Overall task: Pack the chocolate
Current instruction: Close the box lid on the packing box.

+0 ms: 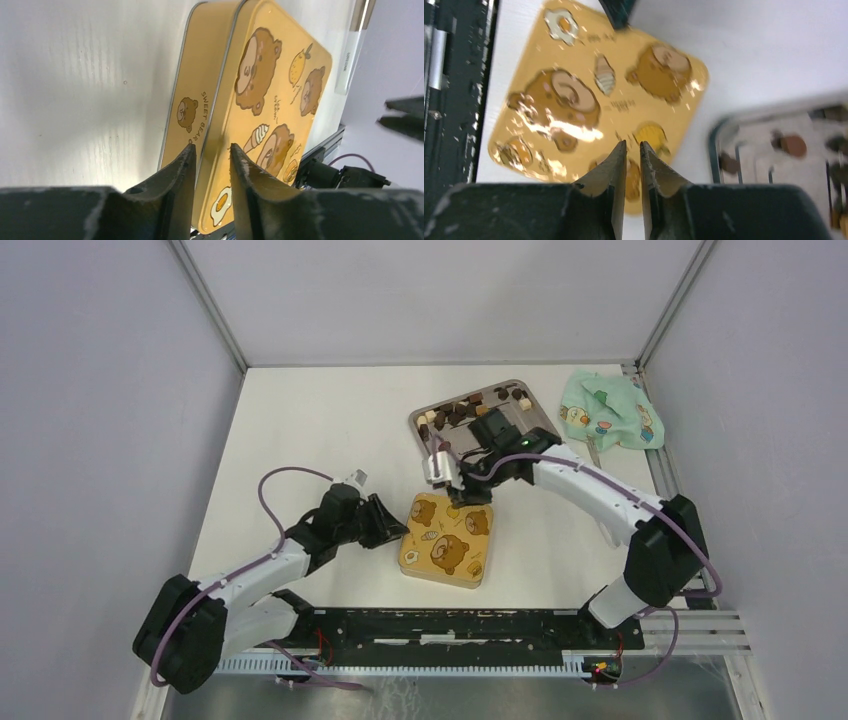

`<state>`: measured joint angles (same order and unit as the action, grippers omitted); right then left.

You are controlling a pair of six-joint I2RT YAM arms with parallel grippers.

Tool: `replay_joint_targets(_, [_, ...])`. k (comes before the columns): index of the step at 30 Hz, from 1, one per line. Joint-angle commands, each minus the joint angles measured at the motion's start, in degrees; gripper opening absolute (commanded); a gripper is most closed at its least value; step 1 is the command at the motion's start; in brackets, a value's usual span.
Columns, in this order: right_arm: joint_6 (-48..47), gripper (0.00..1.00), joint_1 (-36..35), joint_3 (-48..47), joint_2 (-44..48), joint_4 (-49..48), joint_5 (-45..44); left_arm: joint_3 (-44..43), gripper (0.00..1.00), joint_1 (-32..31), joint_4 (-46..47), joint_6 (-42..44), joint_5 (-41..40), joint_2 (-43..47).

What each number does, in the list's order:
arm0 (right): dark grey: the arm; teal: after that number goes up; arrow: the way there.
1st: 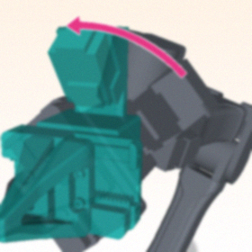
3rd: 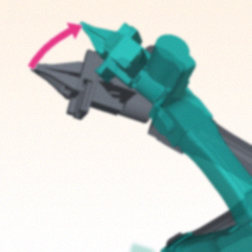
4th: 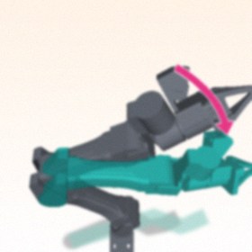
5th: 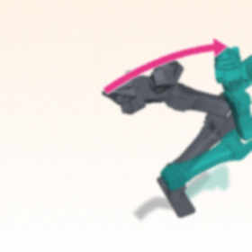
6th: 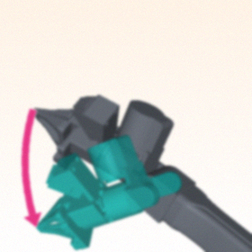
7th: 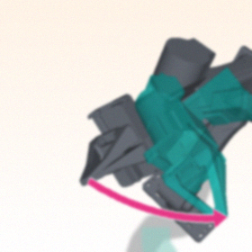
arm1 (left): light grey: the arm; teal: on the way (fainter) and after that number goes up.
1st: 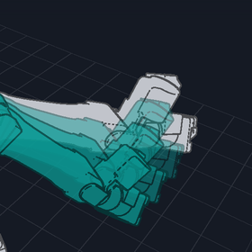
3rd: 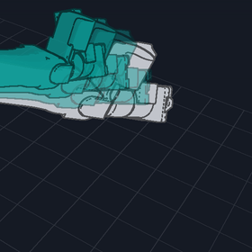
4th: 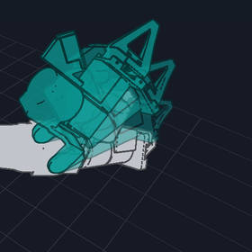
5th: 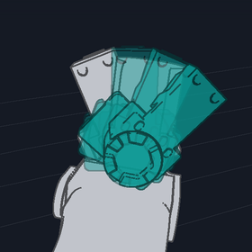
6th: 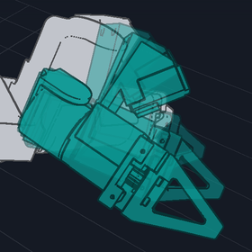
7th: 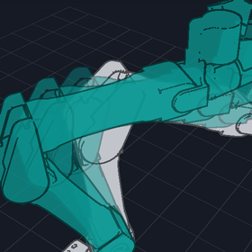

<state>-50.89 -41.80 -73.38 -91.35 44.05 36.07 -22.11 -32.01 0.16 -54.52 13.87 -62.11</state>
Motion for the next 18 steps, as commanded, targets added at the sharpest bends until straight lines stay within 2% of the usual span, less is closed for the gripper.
replay_joint_targets(1, [-4.86, 0.21, 6.68, 3.03, 3.91, 7.05, 1.37, -3.36, 0.42, -0.19, -2.13, -0.84, -3.93, 4.03])
replay_joint_targets(5, [-3.90, 0.22, 6.98, 10.26, 8.07, 2.92, 0.15, -5.26, 0.51, -0.16, -6.26, 0.52, -6.21, 6.79])
replay_joint_targets(9, [0.31, 0.23, 6.93, 13.64, 7.58, -2.92, -1.81, -8.59, 0.47, -0.14, -12.39, 3.65, -7.58, 8.25])
replay_joint_targets(14, [2.96, 0.21, 6.93, 12.64, 2.06, -4.51, -6.36, -10.82, 0.45, -0.16, -15.67, 6.29, -5.77, 5.11])
replay_joint_targets(18, [3.08, 0.21, 7.01, 11.32, 3.05, -4.24, -6.07, -11.54, 0.49, -0.33, -15.06, 6.88, -3.85, 3.30])
